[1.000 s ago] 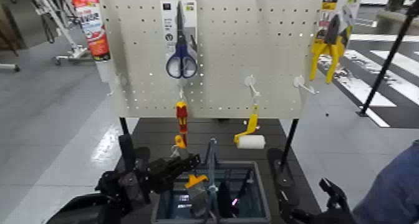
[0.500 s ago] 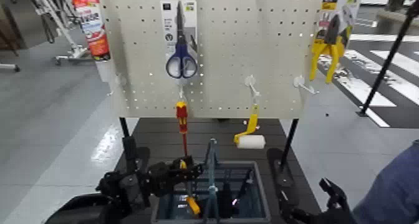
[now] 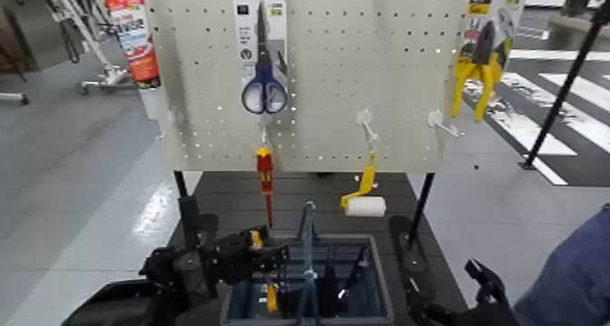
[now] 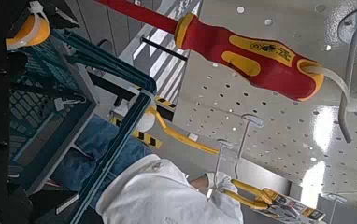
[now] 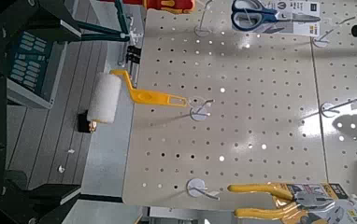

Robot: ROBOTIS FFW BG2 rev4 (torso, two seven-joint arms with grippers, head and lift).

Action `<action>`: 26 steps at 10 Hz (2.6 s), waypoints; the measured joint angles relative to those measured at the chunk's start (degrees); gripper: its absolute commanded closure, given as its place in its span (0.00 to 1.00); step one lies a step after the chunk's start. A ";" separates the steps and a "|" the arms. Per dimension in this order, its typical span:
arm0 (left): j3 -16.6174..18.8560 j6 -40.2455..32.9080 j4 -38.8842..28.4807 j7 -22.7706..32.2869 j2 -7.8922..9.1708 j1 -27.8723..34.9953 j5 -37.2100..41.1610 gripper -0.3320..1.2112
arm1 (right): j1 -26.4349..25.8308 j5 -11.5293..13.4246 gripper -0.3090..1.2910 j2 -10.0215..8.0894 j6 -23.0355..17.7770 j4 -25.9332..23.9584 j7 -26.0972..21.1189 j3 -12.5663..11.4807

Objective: Put the yellow paint brush into the crate.

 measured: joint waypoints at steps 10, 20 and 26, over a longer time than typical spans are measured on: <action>3.87 -2.75 -21.03 16.24 -0.66 14.14 -11.39 0.09 | 0.77 -0.09 0.29 -0.20 -0.86 -0.33 -0.08 -0.68; 0.28 -31.46 -27.24 46.15 -5.37 35.09 -19.09 0.15 | 2.83 -0.16 0.28 -0.48 -1.27 -1.57 -0.38 -2.00; -0.27 -41.10 -27.01 52.62 -5.37 37.87 -22.23 0.18 | 4.09 1.44 0.28 -0.32 -0.75 -2.59 -2.92 -2.72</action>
